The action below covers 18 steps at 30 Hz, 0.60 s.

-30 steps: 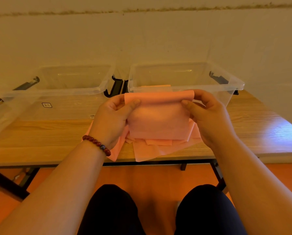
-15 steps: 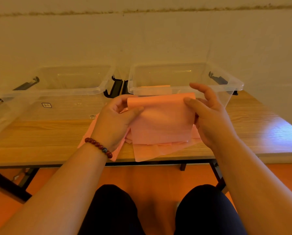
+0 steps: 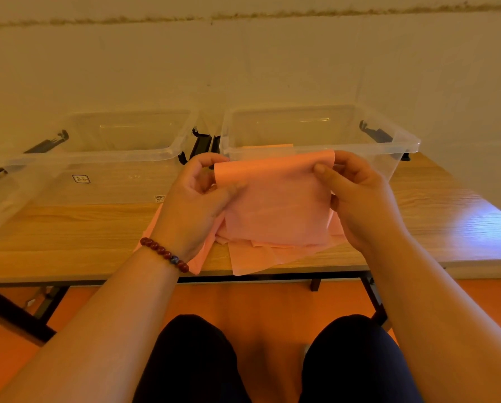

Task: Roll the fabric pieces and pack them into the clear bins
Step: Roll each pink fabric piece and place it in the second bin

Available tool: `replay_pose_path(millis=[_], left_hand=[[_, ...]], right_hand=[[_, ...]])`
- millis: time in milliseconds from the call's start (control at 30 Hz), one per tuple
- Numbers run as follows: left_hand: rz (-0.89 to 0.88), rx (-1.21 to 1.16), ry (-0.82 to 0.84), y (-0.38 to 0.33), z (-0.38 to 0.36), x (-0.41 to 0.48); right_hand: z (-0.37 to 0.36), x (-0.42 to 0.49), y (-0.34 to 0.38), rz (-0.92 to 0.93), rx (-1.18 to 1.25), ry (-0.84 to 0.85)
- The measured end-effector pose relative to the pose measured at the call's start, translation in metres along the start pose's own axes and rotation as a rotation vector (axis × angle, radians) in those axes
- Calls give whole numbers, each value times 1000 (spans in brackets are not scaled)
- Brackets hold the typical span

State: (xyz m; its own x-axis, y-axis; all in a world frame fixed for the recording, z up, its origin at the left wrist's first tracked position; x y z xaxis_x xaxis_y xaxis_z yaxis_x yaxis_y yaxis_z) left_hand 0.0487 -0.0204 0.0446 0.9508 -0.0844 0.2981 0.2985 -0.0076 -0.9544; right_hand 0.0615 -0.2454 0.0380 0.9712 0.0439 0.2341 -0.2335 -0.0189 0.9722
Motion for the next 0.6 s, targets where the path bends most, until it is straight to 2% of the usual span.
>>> replay_pose_path(millis=[133, 367, 600], left_hand=[[-16, 90, -47, -1, 4, 1], [2, 22, -85, -1, 5, 1], [-9, 70, -37, -2, 1, 2]], right_hand=[[0, 1, -1, 0, 31, -4], [-7, 2, 1, 46, -52, 123], [0, 3, -1, 35, -72, 48]])
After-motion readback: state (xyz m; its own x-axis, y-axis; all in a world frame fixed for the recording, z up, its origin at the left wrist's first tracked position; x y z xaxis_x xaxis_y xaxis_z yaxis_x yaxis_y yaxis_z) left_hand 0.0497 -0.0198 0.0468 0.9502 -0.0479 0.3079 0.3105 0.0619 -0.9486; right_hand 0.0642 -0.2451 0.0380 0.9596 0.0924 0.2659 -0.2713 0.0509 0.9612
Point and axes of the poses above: each hand's wrist, its own x-axis towards the middle knuckle, its own z-axis out of the back of the hand, y = z × x, the point moved 9 cm from there along x, towards the middle knuckle, and after that the axes turned 10 degrees about y, right-handed, at the moved point
